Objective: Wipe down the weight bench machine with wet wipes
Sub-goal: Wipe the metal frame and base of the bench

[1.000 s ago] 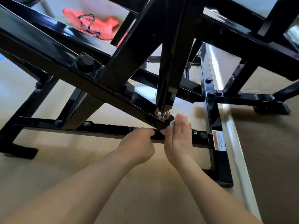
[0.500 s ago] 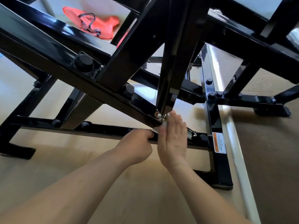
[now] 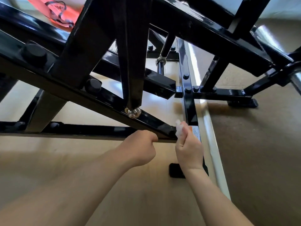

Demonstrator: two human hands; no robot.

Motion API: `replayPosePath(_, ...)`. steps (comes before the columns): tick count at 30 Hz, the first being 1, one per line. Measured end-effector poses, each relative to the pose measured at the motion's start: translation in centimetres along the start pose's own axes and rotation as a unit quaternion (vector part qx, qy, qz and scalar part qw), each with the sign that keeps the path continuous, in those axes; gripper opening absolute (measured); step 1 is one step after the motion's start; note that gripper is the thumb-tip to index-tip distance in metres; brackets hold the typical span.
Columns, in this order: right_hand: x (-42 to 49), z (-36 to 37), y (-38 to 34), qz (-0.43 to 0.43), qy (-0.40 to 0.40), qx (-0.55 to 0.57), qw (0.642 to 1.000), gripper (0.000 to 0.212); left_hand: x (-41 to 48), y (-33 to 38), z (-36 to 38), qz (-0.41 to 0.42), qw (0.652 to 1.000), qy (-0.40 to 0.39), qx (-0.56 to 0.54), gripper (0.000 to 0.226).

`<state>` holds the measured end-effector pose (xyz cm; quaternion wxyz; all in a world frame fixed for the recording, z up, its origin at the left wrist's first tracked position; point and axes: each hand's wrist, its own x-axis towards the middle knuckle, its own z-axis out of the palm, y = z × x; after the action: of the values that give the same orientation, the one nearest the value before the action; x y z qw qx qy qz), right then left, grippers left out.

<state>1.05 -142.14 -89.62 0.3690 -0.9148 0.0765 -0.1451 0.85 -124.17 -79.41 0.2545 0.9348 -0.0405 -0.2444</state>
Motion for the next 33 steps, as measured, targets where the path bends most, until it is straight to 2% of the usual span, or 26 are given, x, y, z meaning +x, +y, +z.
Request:
replayPosePath(2, -0.4, -1.5, 3.1, 0.002, 0.02, -0.059, 0.998, 0.063, 0.2, 1.3, 1.1, 0.015, 0.999, -0.025, 0.017, 0.047)
replayPosePath(3, -0.8, -2.0, 4.6, 0.003, 0.004, -0.096, 0.995, 0.064, 0.3, 1.8, 1.6, 0.024, 0.999, -0.037, 0.025, 0.048)
replayPosePath(7, -2.6, -2.3, 7.3, 0.064, -0.187, -0.192, 0.961, 0.068, 0.5, 3.8, 2.7, 0.037, 0.996, -0.061, 0.044, 0.036)
replayPosePath(10, -1.0, -2.2, 6.9, 0.031, -0.233, -0.26, 0.937, 0.07, 0.6, 4.2, 2.9, 0.031, 0.996, -0.066, 0.053, 0.03)
replayPosePath(14, 2.2, -1.7, 6.1, 0.068, -0.291, -0.254, 0.92, 0.062, 0.5, 3.8, 2.8, 0.017, 0.997, -0.063, 0.051, 0.029)
replayPosePath(20, 4.1, -1.9, 6.2, 0.041, -0.294, -0.275, 0.915, 0.064, 0.0, 2.8, 1.8, 0.012, 0.998, -0.051, 0.026, 0.036)
replayPosePath(25, 4.5, -3.1, 5.8, 0.016, -0.212, -0.296, 0.931, 0.073, -0.2, 1.7, 1.1, -0.006, 0.999, -0.047, 0.01, 0.03)
replayPosePath(28, 3.8, -2.6, 5.6, -0.057, -0.251, -0.266, 0.929, 0.07, -0.1, 1.7, 1.1, -0.002, 0.999, -0.042, -0.004, 0.026)
replayPosePath(30, 3.3, -2.2, 6.4, -0.065, -0.293, -0.253, 0.92, 0.067, -0.1, 1.7, 1.4, 0.002, 0.999, -0.046, -0.004, 0.027)
replayPosePath(33, 5.2, -1.0, 7.4, -0.054, -0.304, -0.234, 0.922, 0.067, -0.1, 1.3, 1.9, 0.01, 0.999, -0.043, -0.01, 0.036)
